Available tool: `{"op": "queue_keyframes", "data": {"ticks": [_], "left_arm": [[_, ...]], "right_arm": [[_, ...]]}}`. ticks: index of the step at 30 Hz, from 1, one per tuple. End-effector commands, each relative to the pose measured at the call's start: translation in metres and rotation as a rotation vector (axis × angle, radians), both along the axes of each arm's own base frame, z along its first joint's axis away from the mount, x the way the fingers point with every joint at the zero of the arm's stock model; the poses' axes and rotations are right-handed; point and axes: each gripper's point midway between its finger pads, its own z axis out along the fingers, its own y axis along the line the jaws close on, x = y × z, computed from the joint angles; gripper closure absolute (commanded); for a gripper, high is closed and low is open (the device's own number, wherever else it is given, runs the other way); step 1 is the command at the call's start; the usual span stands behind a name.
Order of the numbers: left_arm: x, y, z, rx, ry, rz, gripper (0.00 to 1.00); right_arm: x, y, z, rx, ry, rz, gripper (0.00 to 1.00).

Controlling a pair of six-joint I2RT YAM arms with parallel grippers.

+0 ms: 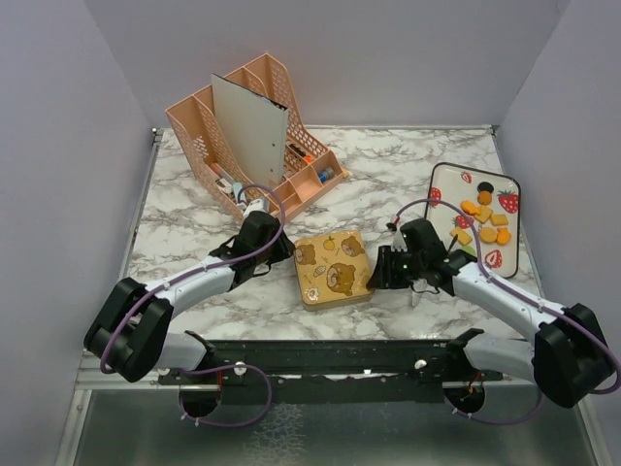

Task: Pack the cookies

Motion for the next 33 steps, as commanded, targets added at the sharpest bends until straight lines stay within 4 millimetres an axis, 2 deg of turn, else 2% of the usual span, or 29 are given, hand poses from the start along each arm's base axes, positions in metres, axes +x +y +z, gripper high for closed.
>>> {"op": "queue_keyframes", "data": {"ticks": [1, 5, 9, 12, 15, 21, 25, 27, 29, 31, 33], "left_arm": [[-0.006, 0.006, -0.006, 0.039, 0.017, -0.014, 0.63], [-0.004, 0.007, -0.001, 0.038, 0.003, -0.01, 0.63], [-0.001, 0.008, 0.004, 0.04, -0.012, -0.009, 0.61], [0.001, 0.015, 0.012, 0.074, -0.024, 0.0, 0.55], [0.004, 0.029, 0.03, 0.112, -0.061, 0.029, 0.47], [0.002, 0.062, 0.075, 0.162, -0.178, 0.131, 0.29], [-0.007, 0.083, 0.098, 0.162, -0.25, 0.201, 0.15], [-0.013, 0.091, 0.115, 0.157, -0.288, 0.219, 0.11], [-0.018, 0.097, 0.133, 0.144, -0.332, 0.236, 0.03], [-0.023, 0.105, 0.151, 0.141, -0.376, 0.25, 0.01], [-0.029, 0.116, 0.166, 0.156, -0.413, 0.274, 0.01]], "right_arm": [[-0.028, -0.013, -0.036, -0.057, 0.146, -0.027, 0.65], [-0.032, -0.019, -0.046, -0.082, 0.171, -0.068, 0.69], [-0.016, -0.021, -0.035, -0.096, 0.099, -0.099, 0.69], [0.003, -0.018, -0.015, -0.073, 0.003, -0.127, 0.68], [0.024, -0.023, 0.009, -0.085, -0.105, -0.174, 0.66], [0.055, -0.05, 0.057, -0.149, -0.313, -0.326, 0.58], [0.059, -0.072, 0.083, -0.173, -0.405, -0.424, 0.5], [0.057, -0.085, 0.095, -0.192, -0.442, -0.476, 0.45], [0.055, -0.099, 0.109, -0.206, -0.484, -0.53, 0.39], [0.052, -0.109, 0.126, -0.203, -0.533, -0.568, 0.36], [0.048, -0.119, 0.145, -0.19, -0.586, -0.604, 0.28]]}}
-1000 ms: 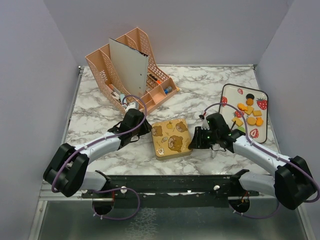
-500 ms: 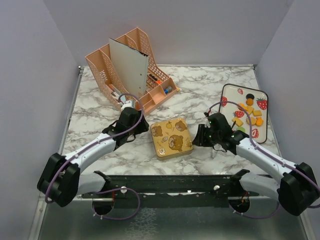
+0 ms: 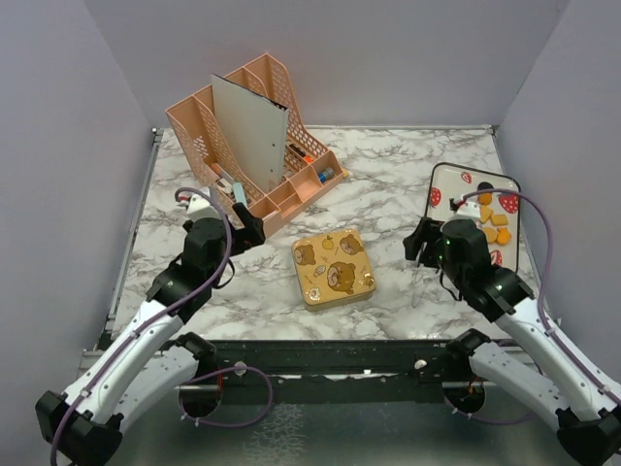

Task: Pack the cookies

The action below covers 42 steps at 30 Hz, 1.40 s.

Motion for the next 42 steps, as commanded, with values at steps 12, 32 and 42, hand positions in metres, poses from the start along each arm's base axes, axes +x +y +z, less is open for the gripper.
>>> {"op": "queue_keyframes", "data": {"ticks": [12, 32, 42], "left_arm": [[-0.052, 0.097, 0.078, 0.161, -0.29, 0.238, 0.01], [-0.075, 0.126, 0.07, 0.159, -0.483, 0.311, 0.01], [-0.073, 0.124, 0.067, 0.168, -0.485, 0.306, 0.01]], "right_arm": [[-0.028, -0.097, 0.126, -0.154, -0.369, -0.281, 0.01], [-0.045, -0.124, 0.118, -0.15, -0.498, -0.375, 0.0], [-0.046, -0.125, 0.12, -0.149, -0.497, -0.376, 0.0]]}}
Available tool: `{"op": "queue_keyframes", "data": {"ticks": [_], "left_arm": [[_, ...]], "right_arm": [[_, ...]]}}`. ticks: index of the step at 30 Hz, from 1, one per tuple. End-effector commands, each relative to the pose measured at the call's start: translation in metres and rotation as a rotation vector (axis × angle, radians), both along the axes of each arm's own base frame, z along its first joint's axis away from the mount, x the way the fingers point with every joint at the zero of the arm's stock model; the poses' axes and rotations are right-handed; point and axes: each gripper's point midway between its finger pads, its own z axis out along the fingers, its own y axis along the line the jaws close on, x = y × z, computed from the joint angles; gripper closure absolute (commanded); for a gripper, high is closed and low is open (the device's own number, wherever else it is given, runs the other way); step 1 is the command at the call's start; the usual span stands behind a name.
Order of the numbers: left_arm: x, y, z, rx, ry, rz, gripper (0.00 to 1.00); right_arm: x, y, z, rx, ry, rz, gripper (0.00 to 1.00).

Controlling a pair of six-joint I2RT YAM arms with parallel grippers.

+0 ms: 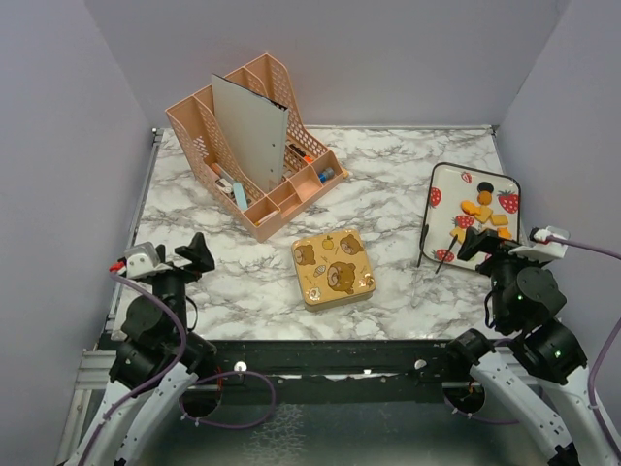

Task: Pack the cookies

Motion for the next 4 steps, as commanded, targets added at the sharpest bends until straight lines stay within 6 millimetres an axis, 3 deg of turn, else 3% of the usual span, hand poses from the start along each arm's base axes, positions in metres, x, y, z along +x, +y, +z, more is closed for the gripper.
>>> {"op": "queue_keyframes", "data": {"ticks": [1, 4], "left_arm": [[0.0001, 0.0043, 0.0016, 0.006, -0.016, 0.024, 0.01], [0.0005, 0.0041, 0.0008, 0.005, -0.016, 0.024, 0.01]], "right_arm": [[0.0003, -0.0029, 0.0055, 0.006, -0.017, -0.019, 0.0], [-0.0003, -0.0039, 0.0061, 0.01, -0.035, -0.021, 0.0]]}}
